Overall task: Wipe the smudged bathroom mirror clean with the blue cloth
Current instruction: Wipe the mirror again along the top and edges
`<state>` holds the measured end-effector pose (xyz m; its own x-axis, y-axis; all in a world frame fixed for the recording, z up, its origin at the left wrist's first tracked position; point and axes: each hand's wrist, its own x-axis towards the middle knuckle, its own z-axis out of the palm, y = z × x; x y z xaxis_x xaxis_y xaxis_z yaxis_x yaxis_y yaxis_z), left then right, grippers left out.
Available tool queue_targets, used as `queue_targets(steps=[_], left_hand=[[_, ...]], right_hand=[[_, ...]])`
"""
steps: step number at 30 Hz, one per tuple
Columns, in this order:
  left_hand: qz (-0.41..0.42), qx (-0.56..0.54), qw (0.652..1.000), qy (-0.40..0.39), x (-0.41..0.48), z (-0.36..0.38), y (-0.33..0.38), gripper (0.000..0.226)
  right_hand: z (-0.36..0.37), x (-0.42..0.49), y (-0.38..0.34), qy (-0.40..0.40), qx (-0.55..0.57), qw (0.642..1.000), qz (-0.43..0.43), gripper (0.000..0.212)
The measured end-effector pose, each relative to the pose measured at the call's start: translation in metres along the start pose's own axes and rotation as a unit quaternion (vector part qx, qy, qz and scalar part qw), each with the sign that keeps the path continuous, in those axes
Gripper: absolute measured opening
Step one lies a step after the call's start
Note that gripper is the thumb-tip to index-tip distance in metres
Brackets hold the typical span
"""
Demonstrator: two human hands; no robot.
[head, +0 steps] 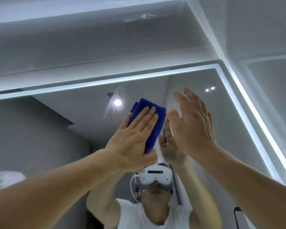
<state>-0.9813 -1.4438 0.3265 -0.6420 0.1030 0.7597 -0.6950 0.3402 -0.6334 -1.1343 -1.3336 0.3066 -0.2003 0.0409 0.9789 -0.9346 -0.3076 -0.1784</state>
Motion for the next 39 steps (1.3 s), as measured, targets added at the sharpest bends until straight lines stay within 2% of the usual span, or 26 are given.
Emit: queue_targets(steps=[2, 4, 6, 9, 12, 15, 19, 20, 21, 22, 23, 25, 26, 27, 29, 32, 35, 37, 38, 39], left_hand=[[0.083, 0.014, 0.996, -0.011, -0.005, 0.001, -0.012, 0.086], [0.098, 0.027, 0.995, -0.018, 0.024, -0.008, -0.039, 0.081], [-0.014, 0.007, 1.000, -0.022, 0.075, -0.024, -0.066, 0.077], [-0.209, -0.036, 0.977, -0.036, 0.139, -0.036, -0.091, 0.078], [-0.274, -0.035, 0.961, -0.018, 0.149, -0.028, -0.086, 0.084], [-0.216, -0.025, 0.976, 0.010, 0.122, -0.014, -0.059, 0.085], [0.019, 0.002, 0.999, 0.033, 0.042, 0.006, -0.021, 0.085], [0.063, 0.020, 0.998, 0.023, 0.036, 0.004, -0.028, 0.087], [0.072, 0.033, 0.997, 0.011, 0.041, -0.001, -0.042, 0.090], [0.037, 0.038, 0.999, 0.003, 0.056, -0.009, -0.059, 0.093], [-0.033, 0.026, 0.999, -0.001, 0.077, -0.019, -0.077, 0.094], [-0.196, -0.012, 0.980, -0.024, 0.112, -0.037, -0.112, 0.091], [-0.250, -0.023, 0.967, -0.038, 0.123, -0.040, -0.124, 0.090], [-0.281, -0.025, 0.958, -0.044, 0.128, -0.039, -0.130, 0.091], [-0.290, -0.017, 0.956, -0.029, 0.124, -0.033, -0.126, 0.092], [-0.217, -0.022, 0.976, -0.011, 0.086, -0.028, -0.099, 0.095], [-0.043, 0.021, 0.999, -0.007, 0.006, -0.015, -0.066, 0.093], [0.076, 0.057, 0.995, -0.027, -0.030, -0.010, -0.064, 0.093], [0.108, 0.064, 0.991, -0.042, -0.029, -0.012, -0.076, 0.093], [0.103, 0.073, 0.991, -0.050, -0.019, -0.016, -0.088, 0.095]], right_hand=[[0.000, 0.002, -0.002, 0.009, -0.005, 1.000, -0.021, 0.057], [-0.001, 0.005, -0.001, 0.010, -0.004, 0.999, -0.030, 0.061], [-0.001, 0.008, -0.001, 0.005, -0.005, 1.000, -0.029, 0.063], [0.000, 0.010, -0.004, 0.009, -0.010, 0.999, -0.032, 0.065], [-0.003, 0.013, -0.006, 0.016, -0.006, 0.999, -0.047, 0.063], [-0.005, 0.015, -0.008, 0.023, 0.001, 0.999, -0.048, 0.063], [-0.007, 0.012, -0.012, 0.015, 0.011, 0.999, -0.042, 0.063], [-0.008, 0.011, -0.013, 0.016, 0.015, 0.999, -0.044, 0.063], [-0.008, 0.010, -0.014, 0.016, 0.020, 0.999, -0.045, 0.063], [-0.008, 0.010, -0.014, 0.014, 0.021, 0.999, -0.045, 0.063], [-0.007, 0.010, -0.015, 0.010, 0.019, 0.999, -0.044, 0.064], [-0.007, 0.009, -0.017, 0.003, 0.015, 0.999, -0.043, 0.065], [-0.007, 0.009, -0.017, 0.002, 0.016, 0.999, -0.048, 0.065], [-0.008, 0.010, -0.017, 0.003, 0.016, 0.998, -0.054, 0.065], [-0.011, 0.012, -0.017, 0.011, 0.020, 0.998, -0.064, 0.064], [-0.013, 0.014, -0.017, 0.020, 0.026, 0.997, -0.064, 0.063], [-0.012, 0.009, -0.020, 0.020, 0.038, 0.998, -0.052, 0.062], [-0.010, 0.004, -0.023, 0.017, 0.038, 0.998, -0.056, 0.061], [-0.010, 0.002, -0.023, 0.015, 0.035, 0.998, -0.059, 0.061], [-0.009, 0.001, -0.023, 0.013, 0.033, 0.997, -0.062, 0.061]])
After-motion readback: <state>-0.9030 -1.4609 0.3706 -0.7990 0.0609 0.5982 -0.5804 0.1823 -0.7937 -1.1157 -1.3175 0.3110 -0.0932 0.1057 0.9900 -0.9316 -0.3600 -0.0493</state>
